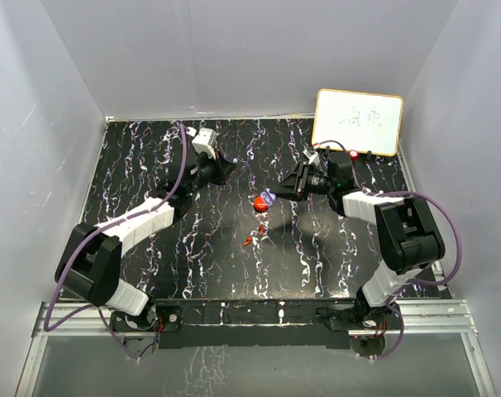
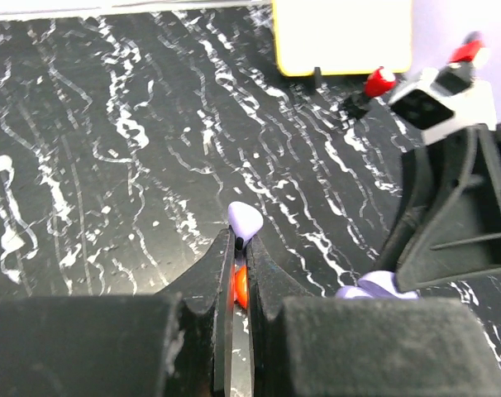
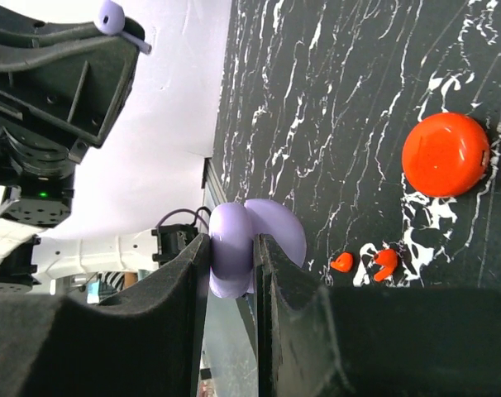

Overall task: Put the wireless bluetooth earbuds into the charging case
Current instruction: Pick up the earbud from the center of the board, then place the earbud in the charging case.

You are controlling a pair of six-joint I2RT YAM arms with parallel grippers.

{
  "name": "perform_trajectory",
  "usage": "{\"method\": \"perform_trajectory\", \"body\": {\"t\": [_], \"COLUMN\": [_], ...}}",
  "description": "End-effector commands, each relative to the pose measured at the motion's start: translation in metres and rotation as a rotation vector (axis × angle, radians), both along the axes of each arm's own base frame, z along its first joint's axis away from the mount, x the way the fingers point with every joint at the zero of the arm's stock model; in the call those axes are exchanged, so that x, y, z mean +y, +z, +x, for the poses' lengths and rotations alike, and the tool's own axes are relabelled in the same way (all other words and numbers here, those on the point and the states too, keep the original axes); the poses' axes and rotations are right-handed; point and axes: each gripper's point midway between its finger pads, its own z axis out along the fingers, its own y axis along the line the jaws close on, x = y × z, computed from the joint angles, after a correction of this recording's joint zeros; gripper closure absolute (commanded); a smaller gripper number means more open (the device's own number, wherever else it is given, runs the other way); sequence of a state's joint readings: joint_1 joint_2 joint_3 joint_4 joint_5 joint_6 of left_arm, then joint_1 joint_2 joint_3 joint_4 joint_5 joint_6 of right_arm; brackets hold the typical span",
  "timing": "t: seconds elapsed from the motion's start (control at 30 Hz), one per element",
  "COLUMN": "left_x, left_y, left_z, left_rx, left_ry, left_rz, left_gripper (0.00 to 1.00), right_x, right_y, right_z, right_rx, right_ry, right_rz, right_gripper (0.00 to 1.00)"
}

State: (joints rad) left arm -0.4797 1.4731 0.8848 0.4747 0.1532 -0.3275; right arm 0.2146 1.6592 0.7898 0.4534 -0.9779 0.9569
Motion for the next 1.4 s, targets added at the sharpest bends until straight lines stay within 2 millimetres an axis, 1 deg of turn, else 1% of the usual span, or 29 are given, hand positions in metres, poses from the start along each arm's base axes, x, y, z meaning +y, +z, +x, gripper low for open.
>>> {"method": "perform_trajectory", "body": {"t": [0.0,0.13,0.33,0.4,0.43,0.47,0.53,0.67,0.93,0.97,1.17,1.37], "left_x": [-0.019,-0.027,-0.036,-0.039,-0.041,-0.043,-0.048,-0.055,-0.057,-0.057,-0.054,-0.055], "left_y": [0.061,0.067,0.069,0.066,0.064,0.061,0.057,0.055,0.051,0.053,0.052,0.047], "left_z": [-0.015,-0.023,-0.041,-0.046,-0.047,-0.049,-0.053,-0.064,-0.08,-0.082,-0.085,-0.087], "left_rx": [-0.223,-0.273,-0.369,-0.392,-0.399,-0.4,-0.411,-0.472,-0.527,-0.538,-0.54,-0.536], "left_ry": [-0.144,-0.204,-0.261,-0.266,-0.27,-0.276,-0.289,-0.307,-0.306,-0.304,-0.289,-0.292], "left_rz": [-0.124,-0.142,-0.159,-0.141,-0.126,-0.111,-0.083,-0.059,-0.06,-0.068,-0.075,-0.07], "left_gripper": [1.0,1.0,1.0,1.0,1.0,1.0,1.0,1.0,1.0,1.0,1.0,1.0], "right_x": [0.012,0.017,0.02,0.02,0.02,0.021,0.022,0.024,0.024,0.024,0.024,0.024], "right_y": [0.028,0.03,0.033,0.034,0.037,0.033,0.03,0.028,0.027,0.028,0.03,0.031], "right_z": [0.008,0.007,0.008,0.008,0.008,0.008,0.007,0.006,0.004,0.004,0.003,0.003], "right_rx": [-0.059,-0.046,-0.027,-0.014,-0.015,0.007,0.027,0.053,0.072,0.071,0.074,0.074], "right_ry": [0.037,0.045,0.041,0.031,0.029,0.025,0.026,0.024,0.004,0.005,0.0,-0.002], "right_rz": [0.07,0.089,0.131,0.154,0.171,0.184,0.208,0.235,0.262,0.267,0.28,0.281], "right_gripper": [1.0,1.0,1.0,1.0,1.0,1.0,1.0,1.0,1.0,1.0,1.0,1.0]}}
